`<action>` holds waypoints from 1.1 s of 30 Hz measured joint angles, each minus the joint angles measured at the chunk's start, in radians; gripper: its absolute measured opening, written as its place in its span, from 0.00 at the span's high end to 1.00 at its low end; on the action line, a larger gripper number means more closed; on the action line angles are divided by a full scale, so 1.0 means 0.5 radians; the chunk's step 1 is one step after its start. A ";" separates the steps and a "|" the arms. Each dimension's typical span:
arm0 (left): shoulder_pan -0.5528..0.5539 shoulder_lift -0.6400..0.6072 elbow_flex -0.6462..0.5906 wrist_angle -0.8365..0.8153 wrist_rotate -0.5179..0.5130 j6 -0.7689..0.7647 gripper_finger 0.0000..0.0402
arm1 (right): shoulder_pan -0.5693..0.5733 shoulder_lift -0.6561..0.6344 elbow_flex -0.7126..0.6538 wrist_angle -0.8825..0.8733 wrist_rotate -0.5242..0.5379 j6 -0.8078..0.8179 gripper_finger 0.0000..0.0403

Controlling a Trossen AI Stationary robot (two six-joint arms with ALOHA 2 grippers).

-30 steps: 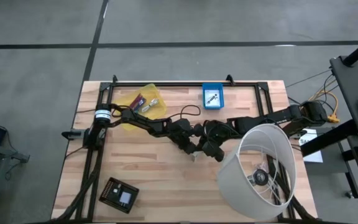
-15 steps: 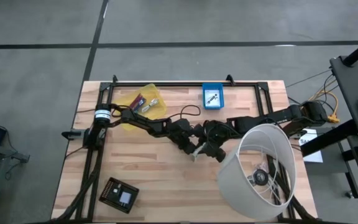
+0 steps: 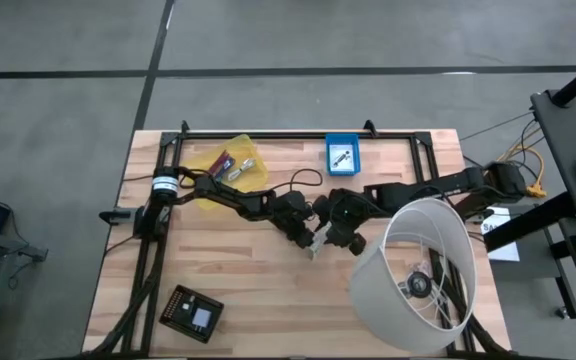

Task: Pick and place items into bin
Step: Put the card reader box into the blue bin

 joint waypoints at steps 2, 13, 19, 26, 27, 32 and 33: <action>0.000 0.000 0.001 0.000 0.000 0.000 1.00 | -0.037 0.003 0.000 -0.022 0.001 0.000 0.52; 0.000 0.000 0.003 0.002 0.001 -0.008 1.00 | -0.094 0.058 -0.002 -0.231 -0.009 -0.133 0.58; 0.000 0.001 0.003 0.004 0.002 -0.011 1.00 | -0.094 0.041 -0.002 -0.235 -0.009 -0.079 0.66; 0.000 0.000 0.003 0.005 0.005 -0.011 1.00 | -0.094 0.040 0.000 -0.243 -0.029 -0.024 0.72; 0.000 0.001 0.003 0.005 0.005 -0.011 1.00 | -0.094 0.040 0.003 -0.243 -0.032 0.011 0.74; 0.001 0.000 0.003 0.005 0.012 -0.010 1.00 | -0.097 0.031 0.006 -0.266 -0.050 0.039 0.88; 0.001 0.000 0.003 0.004 0.014 -0.003 1.00 | -0.097 0.030 0.006 -0.267 -0.051 0.035 0.91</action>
